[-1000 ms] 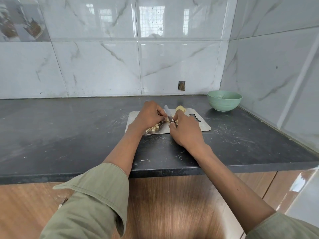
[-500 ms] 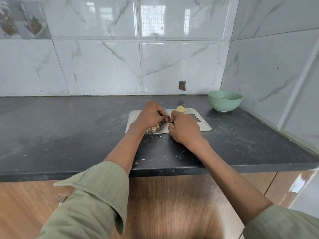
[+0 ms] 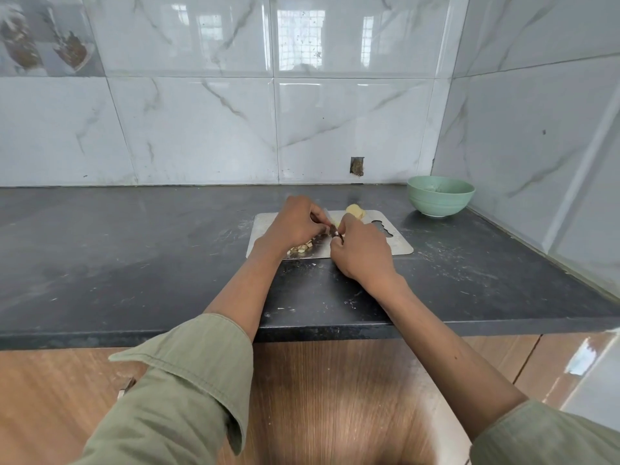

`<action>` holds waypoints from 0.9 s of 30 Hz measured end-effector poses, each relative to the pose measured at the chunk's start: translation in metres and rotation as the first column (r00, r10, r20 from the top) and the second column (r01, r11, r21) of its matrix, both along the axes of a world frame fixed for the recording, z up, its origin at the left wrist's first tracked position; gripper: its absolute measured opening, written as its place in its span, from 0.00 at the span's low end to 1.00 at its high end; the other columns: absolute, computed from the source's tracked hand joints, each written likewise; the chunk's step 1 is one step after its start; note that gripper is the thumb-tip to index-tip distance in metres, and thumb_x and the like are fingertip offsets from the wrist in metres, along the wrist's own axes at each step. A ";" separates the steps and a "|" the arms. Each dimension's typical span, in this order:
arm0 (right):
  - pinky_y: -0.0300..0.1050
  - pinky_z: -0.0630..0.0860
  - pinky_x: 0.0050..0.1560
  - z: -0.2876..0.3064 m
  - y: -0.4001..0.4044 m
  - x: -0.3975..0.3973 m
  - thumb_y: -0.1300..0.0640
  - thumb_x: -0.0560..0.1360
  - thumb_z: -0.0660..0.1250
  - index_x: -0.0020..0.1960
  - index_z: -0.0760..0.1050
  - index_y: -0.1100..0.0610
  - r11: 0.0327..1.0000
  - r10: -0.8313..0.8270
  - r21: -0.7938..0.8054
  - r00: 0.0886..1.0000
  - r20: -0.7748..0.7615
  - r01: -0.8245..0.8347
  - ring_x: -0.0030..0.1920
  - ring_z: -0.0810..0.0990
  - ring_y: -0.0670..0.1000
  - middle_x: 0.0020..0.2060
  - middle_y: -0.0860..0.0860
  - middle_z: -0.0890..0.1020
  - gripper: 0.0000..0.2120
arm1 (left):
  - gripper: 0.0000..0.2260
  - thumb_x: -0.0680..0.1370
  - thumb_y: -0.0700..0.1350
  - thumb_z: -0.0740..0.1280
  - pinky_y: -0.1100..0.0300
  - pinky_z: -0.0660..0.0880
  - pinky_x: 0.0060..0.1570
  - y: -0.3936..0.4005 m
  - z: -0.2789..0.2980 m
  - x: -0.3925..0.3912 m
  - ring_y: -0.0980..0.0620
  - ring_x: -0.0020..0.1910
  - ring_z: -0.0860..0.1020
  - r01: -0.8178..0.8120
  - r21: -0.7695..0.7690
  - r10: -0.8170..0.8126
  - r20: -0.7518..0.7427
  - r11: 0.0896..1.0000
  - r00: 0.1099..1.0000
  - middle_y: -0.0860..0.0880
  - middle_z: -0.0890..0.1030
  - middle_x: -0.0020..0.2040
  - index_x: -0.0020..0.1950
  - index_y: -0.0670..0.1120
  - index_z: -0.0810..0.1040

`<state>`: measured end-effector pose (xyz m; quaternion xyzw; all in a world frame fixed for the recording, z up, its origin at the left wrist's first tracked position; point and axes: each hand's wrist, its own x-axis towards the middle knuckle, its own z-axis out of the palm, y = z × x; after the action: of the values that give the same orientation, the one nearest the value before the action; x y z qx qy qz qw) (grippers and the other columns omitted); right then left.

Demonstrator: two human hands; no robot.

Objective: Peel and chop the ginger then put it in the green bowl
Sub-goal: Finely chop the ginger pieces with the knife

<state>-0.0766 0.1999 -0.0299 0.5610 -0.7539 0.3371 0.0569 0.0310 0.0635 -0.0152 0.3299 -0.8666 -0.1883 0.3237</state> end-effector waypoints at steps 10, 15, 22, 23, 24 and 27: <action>0.50 0.66 0.43 0.001 0.003 -0.002 0.55 0.79 0.62 0.57 0.71 0.58 0.999 0.014 -0.034 1.000 0.026 -0.013 0.46 0.69 0.56 0.43 0.54 0.75 0.09 | 0.11 0.72 0.30 0.74 0.68 0.79 0.42 -0.006 0.001 0.001 0.60 0.38 0.84 0.012 0.038 -0.012 -0.004 0.999 1.000 0.49 0.87 0.42 0.48 0.44 0.89; 0.49 0.67 0.41 0.000 0.004 -0.002 0.55 0.79 0.62 0.56 0.70 0.57 0.998 0.035 -0.050 0.999 0.037 -0.033 0.46 0.72 0.57 0.43 0.54 0.77 0.08 | 0.13 0.71 0.27 0.72 0.72 0.77 0.40 -0.005 0.003 0.002 0.62 0.38 0.83 -0.003 -0.001 0.003 -0.018 1.000 1.000 0.47 0.87 0.42 0.48 0.42 0.88; 0.48 0.66 0.39 -0.001 0.003 -0.001 0.55 0.79 0.62 0.54 0.69 0.55 0.997 0.049 -0.057 0.998 0.032 -0.047 0.45 0.76 0.58 0.43 0.55 0.79 0.06 | 0.07 0.70 0.34 0.79 0.70 0.74 0.37 -0.002 0.005 0.003 0.64 0.31 0.81 -0.013 0.010 0.013 0.015 1.000 1.000 0.58 0.83 0.32 0.44 0.45 0.90; 0.49 0.66 0.39 -0.001 0.003 -0.001 0.55 0.79 0.62 0.54 0.69 0.55 0.997 0.051 -0.057 0.998 0.031 -0.049 0.45 0.76 0.58 0.43 0.55 0.79 0.06 | 0.07 0.69 0.35 0.80 0.68 0.75 0.37 -0.002 0.005 0.003 0.63 0.32 0.82 -0.011 0.012 0.011 0.017 1.000 1.000 0.57 0.84 0.32 0.43 0.45 0.90; 0.49 0.66 0.39 -0.001 0.002 -0.001 0.55 0.79 0.62 0.54 0.69 0.55 0.997 0.052 -0.054 0.998 0.025 -0.050 0.45 0.76 0.58 0.42 0.55 0.79 0.06 | 0.07 0.69 0.35 0.80 0.66 0.77 0.38 -0.001 0.004 0.003 0.61 0.33 0.83 -0.012 0.011 0.012 0.016 1.000 1.000 0.55 0.85 0.34 0.43 0.46 0.90; 0.49 0.68 0.39 -0.001 0.002 -0.001 0.55 0.78 0.62 0.54 0.70 0.55 0.998 0.048 -0.042 0.999 0.009 -0.047 0.45 0.76 0.59 0.41 0.54 0.78 0.06 | 0.08 0.69 0.35 0.80 0.63 0.80 0.39 0.000 0.003 0.002 0.60 0.33 0.83 -0.010 0.000 0.010 0.011 1.000 1.000 0.55 0.85 0.35 0.43 0.47 0.89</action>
<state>-0.0773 0.2020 -0.0310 0.5758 -0.7334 0.3569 0.0570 0.0333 0.0632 -0.0117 0.3354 -0.8666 -0.1850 0.3200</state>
